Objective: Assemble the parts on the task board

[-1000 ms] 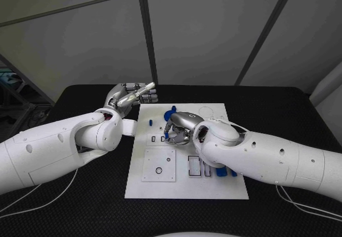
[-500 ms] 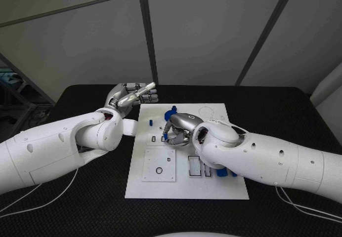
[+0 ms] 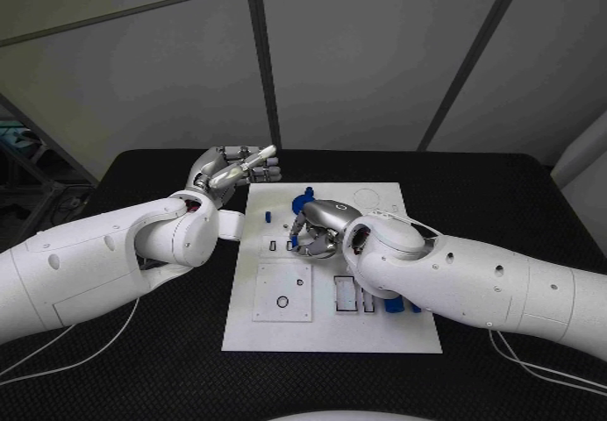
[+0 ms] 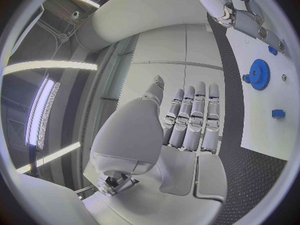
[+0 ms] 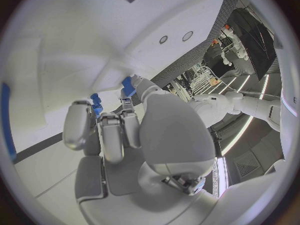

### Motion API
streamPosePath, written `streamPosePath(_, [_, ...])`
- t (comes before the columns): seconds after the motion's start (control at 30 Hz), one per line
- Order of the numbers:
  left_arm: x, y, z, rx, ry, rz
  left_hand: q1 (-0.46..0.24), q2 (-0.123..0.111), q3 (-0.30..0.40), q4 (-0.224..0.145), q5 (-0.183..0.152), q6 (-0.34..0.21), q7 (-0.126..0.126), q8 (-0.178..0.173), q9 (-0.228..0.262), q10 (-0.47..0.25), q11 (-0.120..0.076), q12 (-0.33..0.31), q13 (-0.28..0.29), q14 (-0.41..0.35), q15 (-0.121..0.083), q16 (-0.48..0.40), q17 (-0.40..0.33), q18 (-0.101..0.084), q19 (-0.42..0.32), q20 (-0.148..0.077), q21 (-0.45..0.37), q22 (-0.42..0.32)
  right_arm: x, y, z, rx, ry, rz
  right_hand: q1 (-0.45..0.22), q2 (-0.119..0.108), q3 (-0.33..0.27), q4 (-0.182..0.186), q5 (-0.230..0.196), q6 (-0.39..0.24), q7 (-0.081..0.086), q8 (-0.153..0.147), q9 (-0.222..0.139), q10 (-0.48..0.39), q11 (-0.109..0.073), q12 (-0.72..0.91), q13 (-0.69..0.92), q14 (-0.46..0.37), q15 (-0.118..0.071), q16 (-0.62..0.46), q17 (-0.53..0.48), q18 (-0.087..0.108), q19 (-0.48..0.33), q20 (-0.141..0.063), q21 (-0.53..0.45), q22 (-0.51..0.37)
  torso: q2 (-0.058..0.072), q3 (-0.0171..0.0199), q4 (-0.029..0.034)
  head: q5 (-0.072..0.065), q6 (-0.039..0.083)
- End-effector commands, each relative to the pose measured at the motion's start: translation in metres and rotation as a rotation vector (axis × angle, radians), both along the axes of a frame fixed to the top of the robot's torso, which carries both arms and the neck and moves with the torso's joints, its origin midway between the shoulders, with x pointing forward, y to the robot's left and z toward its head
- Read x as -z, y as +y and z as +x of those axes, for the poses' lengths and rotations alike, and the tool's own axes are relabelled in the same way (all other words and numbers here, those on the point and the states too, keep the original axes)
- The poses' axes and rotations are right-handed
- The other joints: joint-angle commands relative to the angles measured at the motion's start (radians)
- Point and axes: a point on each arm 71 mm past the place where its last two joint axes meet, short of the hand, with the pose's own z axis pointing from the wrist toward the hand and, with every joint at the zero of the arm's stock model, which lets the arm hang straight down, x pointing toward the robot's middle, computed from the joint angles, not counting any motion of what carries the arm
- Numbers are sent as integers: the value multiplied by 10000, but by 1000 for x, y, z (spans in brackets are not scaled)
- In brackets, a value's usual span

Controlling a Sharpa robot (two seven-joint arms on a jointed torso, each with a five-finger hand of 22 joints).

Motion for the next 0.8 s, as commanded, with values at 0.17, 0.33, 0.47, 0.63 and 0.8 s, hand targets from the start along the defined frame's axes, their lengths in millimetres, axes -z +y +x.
streamPosePath(0.17, [-2,-1,0,126,-101,3,-24,105,20,-57,-65,38,15,-43,-4,56,-11,-65,-1,65,-26,-51,16,74,51,21,36,-12,6,-5,0,51,232,-358,-70,-36,-7,-59,-38,76,-48,51,-2,-39,-69,-56,958,1075,-68,58,2629,-86,-55,-48,-37,-24,0,-1,-5,-9,-13])
streamPosePath(0.33, [-2,-1,0,124,-99,4,-24,105,20,-57,-65,38,15,-43,-4,56,-11,-65,-1,65,-26,-51,16,74,51,21,36,-12,7,-5,-1,16,273,-427,-71,-48,-7,-68,-39,68,-45,47,-4,-44,-67,-62,953,1075,-67,58,2629,-84,-59,-48,-41,-31,2,-1,-2,-8,-24])
streamPosePath(0.47, [-1,-1,0,124,-99,5,-24,105,20,-57,-65,38,15,-43,-4,56,-11,-65,-1,65,-26,-51,16,74,51,21,36,-12,7,-6,-1,13,268,-469,-71,-48,-7,-68,-39,68,-45,47,-4,-44,-67,-62,953,1075,-67,58,2629,-84,-59,-48,-41,-31,5,-2,3,-5,-34])
streamPosePath(0.63, [-1,-1,0,119,-98,7,-24,105,20,-57,-65,38,15,-43,-4,56,-11,-65,-1,65,-26,-51,16,74,51,21,36,-12,6,-7,-1,47,236,-497,-72,-62,-8,-78,-40,65,-43,45,-6,-42,-65,-59,957,1075,-66,58,2629,-85,-59,-48,-41,-30,2,-2,6,3,-34])
streamPosePath(0.8, [-1,-1,0,119,-98,7,-24,105,20,-57,-65,38,15,-43,-4,56,-11,-65,-1,65,-26,-51,16,74,51,21,36,-12,7,-7,0,62,224,-510,-74,-65,-9,-79,-40,64,-42,44,-6,-43,-65,-60,956,1075,-66,58,2629,-84,-60,-48,-43,-32,3,-5,7,4,-34])
